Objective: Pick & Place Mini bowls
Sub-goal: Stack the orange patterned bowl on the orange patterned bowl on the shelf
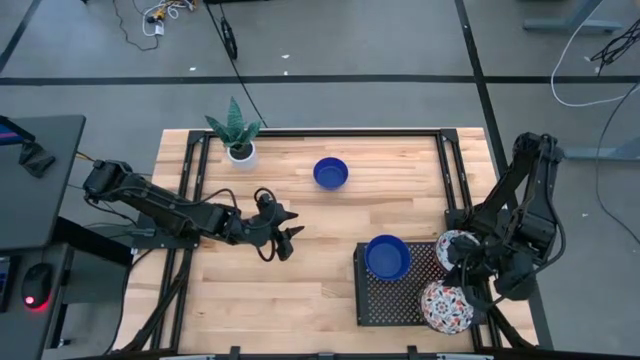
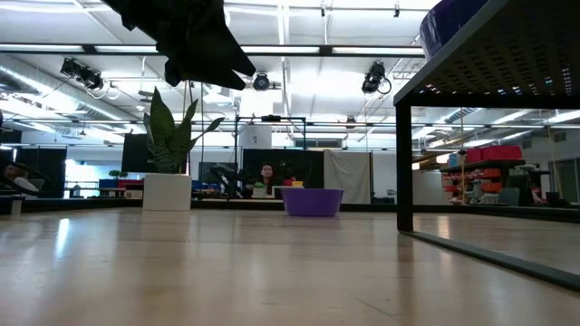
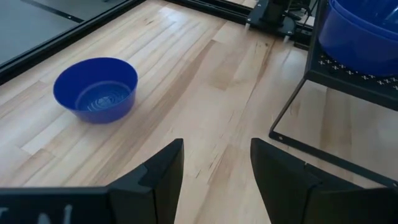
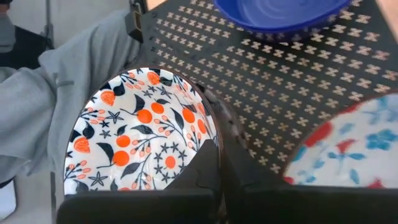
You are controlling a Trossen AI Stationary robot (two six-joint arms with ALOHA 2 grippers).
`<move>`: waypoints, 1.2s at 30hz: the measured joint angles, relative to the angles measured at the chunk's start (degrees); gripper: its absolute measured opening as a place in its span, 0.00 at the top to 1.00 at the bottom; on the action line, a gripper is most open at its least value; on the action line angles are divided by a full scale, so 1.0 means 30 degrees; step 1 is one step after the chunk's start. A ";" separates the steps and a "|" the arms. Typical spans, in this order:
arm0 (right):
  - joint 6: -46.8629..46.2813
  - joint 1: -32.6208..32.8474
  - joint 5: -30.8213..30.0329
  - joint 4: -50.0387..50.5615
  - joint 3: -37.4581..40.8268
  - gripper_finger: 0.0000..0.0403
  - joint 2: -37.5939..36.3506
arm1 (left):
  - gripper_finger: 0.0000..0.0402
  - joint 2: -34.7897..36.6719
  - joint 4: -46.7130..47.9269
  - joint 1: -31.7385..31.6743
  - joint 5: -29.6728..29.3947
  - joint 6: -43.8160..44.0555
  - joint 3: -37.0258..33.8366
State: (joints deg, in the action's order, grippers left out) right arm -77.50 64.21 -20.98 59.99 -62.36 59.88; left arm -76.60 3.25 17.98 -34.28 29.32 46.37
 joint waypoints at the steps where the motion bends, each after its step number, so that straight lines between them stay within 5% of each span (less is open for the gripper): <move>1: 0.0083 0.0002 0.0007 -0.0286 0.0166 1.00 0.0000 | 0.52 0.0000 0.0005 -0.0001 0.0000 0.0001 0.0000; 23: 0.0542 0.0004 -0.0492 0.0219 0.0441 0.98 0.0007 | 0.52 0.0000 0.0005 -0.0004 0.0015 0.0002 0.0000; 36: 0.0463 0.0004 -0.0513 0.0101 0.0441 0.82 0.0007 | 0.52 0.0000 0.0002 0.0000 0.0015 0.0007 0.0000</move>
State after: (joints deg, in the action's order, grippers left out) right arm -76.12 64.23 -22.52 60.29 -61.04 59.90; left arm -76.60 3.26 17.98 -34.24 29.34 46.37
